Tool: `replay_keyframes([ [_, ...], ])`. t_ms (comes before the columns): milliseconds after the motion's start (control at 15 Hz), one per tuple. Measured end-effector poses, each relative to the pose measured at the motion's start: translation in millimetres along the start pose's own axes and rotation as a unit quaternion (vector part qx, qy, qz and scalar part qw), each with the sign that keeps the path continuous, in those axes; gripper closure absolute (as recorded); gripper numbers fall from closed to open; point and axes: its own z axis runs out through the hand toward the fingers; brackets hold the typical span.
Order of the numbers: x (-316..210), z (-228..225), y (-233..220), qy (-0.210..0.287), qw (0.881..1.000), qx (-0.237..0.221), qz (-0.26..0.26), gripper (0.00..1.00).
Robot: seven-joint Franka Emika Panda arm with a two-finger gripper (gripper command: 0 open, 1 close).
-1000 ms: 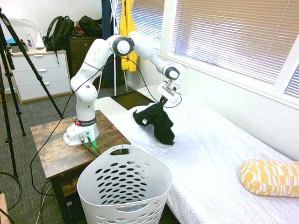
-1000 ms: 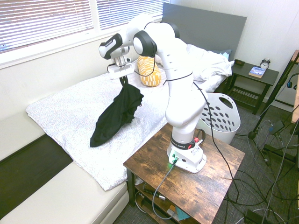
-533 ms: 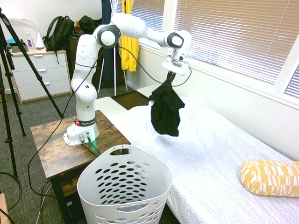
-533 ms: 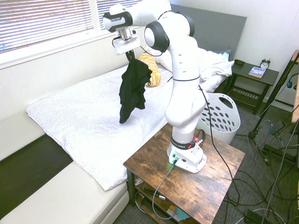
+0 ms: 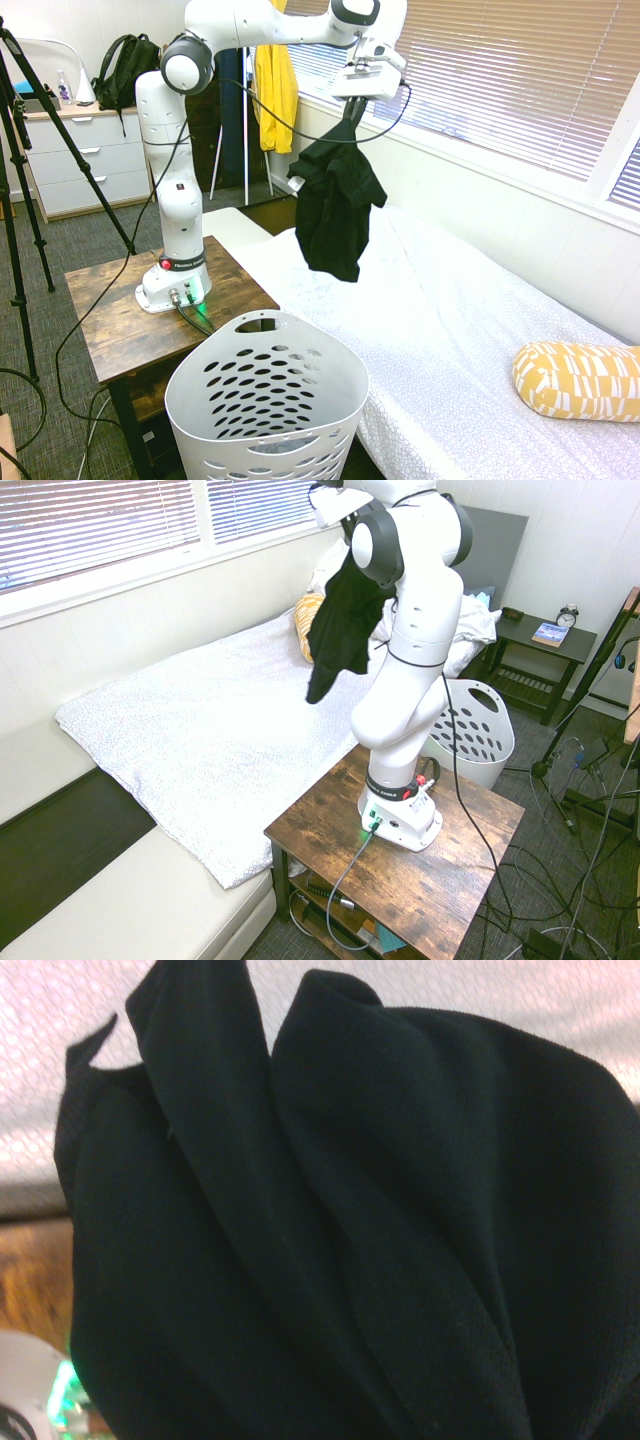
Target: Put my clothes in the laundry bag
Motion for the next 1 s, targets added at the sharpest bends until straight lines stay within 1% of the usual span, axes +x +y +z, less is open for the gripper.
replay_keyframes([
  [67, 4, 20, 35, -0.028, 0.999, -0.020, 0.005, 1.00],
  [200, 8, 78, 97, -0.094, 0.995, -0.040, 0.010, 1.00],
  [333, 12, 143, 129, -0.153, 0.987, -0.050, 0.019, 1.00],
  [400, 17, 175, 134, -0.170, 0.984, -0.054, 0.023, 1.00],
  [467, 24, 204, 131, -0.173, 0.983, -0.055, 0.033, 1.00],
  [533, 35, 232, 121, -0.166, 0.984, -0.050, 0.050, 1.00],
  [667, 58, 290, 88, -0.160, 0.983, -0.042, 0.078, 1.00],
  [867, 80, 367, 27, -0.170, 0.981, -0.041, 0.079, 1.00],
  [933, 82, 393, 7, -0.178, 0.980, -0.043, 0.076, 0.00],
  [1000, 82, 422, -13, -0.189, 0.978, -0.044, 0.076, 0.00],
])
